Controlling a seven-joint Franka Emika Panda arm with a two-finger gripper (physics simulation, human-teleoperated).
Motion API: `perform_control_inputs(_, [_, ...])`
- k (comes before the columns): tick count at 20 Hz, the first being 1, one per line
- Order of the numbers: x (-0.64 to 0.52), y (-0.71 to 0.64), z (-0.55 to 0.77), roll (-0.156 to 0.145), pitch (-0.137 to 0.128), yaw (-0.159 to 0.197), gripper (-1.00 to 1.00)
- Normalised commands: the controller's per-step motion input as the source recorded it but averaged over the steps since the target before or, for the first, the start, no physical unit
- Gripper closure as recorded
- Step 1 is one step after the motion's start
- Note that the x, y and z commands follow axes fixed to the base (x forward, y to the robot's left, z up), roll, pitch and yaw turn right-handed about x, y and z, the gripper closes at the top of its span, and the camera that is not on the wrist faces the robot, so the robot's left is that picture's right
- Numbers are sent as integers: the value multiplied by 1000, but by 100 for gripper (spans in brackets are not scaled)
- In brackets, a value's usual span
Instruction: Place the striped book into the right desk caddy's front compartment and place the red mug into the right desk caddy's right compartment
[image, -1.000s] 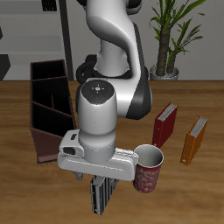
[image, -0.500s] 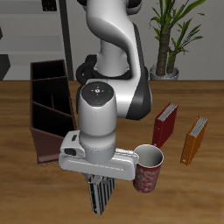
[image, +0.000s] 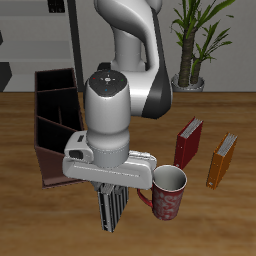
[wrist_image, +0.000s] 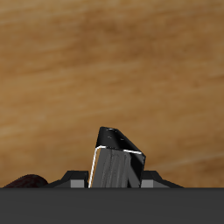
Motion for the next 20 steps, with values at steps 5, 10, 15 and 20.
perform_control_inputs(5, [-304, -146, 694, -32, -61, 29, 100])
perform_control_inputs(10, [-316, -117, 437, -2, -30, 13, 100])
perform_control_inputs(15, [-303, -215, 472, -35, -10, 24, 100])
perform_control_inputs(20, [-497, -134, 617, -21, -60, 22, 100])
